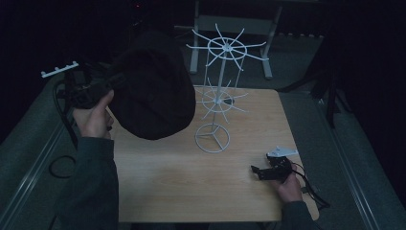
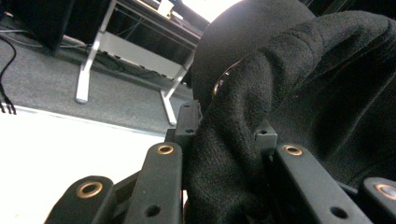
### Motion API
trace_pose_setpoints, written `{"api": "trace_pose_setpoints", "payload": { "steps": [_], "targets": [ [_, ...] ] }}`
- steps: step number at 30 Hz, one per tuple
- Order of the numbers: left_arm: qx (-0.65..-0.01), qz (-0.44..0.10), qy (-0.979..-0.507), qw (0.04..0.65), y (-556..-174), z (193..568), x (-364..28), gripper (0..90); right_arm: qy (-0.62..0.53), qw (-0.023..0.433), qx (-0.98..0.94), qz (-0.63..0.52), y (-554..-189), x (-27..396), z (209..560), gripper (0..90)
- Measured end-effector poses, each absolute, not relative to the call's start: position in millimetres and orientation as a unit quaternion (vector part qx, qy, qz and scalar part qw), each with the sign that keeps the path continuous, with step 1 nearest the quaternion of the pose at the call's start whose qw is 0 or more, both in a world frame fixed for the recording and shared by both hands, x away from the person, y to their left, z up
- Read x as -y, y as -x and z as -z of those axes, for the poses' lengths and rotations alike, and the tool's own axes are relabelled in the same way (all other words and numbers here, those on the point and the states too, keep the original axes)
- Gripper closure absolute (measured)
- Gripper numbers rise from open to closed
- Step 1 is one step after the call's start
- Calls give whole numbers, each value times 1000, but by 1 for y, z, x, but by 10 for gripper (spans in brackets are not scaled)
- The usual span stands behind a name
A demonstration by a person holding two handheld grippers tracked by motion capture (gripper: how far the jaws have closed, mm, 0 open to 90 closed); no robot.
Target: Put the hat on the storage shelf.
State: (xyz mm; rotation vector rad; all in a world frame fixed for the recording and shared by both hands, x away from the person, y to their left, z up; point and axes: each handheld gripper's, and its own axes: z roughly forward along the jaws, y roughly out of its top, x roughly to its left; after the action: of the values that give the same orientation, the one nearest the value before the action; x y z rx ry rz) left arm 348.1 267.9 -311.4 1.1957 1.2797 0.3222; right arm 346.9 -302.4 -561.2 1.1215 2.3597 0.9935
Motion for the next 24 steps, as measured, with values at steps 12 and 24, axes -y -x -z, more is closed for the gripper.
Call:
{"api": "trace_pose_setpoints", "payload": {
  "steps": [12,24],
  "targets": [
    [-552,-130,-512,645,-350,306,-267,735,-395,172,-832,-350,-347,302,561,114],
    [-546,-123,-493,666,-353,300,-268,735,-396,172,-831,-350,-347,302,561,114]
  ]
}}
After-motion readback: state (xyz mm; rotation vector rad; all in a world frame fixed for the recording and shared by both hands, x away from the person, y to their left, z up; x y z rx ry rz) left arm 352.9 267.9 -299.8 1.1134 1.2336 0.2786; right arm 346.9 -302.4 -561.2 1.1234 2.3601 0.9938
